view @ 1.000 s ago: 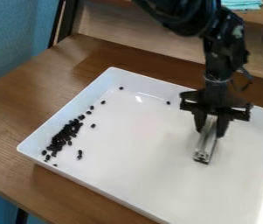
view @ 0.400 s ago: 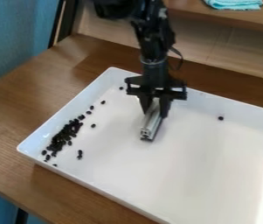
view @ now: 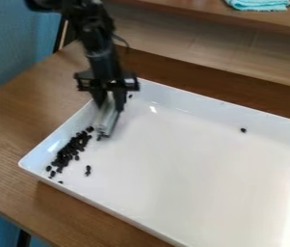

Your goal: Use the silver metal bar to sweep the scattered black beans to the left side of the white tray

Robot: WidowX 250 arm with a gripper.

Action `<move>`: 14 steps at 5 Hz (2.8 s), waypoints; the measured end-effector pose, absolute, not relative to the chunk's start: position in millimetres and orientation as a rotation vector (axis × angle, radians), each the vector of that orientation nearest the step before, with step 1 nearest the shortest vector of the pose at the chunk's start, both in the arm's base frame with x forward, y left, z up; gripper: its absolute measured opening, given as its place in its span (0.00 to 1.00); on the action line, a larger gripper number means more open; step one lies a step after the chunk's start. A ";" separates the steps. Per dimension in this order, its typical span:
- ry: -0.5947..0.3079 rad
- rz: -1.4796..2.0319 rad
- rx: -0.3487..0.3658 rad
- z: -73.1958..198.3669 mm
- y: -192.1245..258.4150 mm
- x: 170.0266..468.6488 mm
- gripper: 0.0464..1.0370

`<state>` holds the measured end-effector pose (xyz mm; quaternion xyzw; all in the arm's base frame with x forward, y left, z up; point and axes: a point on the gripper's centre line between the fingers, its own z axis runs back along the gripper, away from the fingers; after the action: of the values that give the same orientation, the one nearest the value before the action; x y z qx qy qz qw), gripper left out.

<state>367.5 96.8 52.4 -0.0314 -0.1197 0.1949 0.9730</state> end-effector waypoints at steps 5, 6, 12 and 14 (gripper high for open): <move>-0.254 0.159 -0.125 94.4 -9.4 324.8 0.34; -0.248 0.130 -0.103 88.1 -54.4 330.2 0.34; -0.251 0.049 -0.029 38.6 -146.3 372.3 0.34; -0.284 0.086 -0.022 36.6 -151.4 389.8 0.34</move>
<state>389.8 -151.4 36.6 -0.0109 -0.1416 0.0428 0.9889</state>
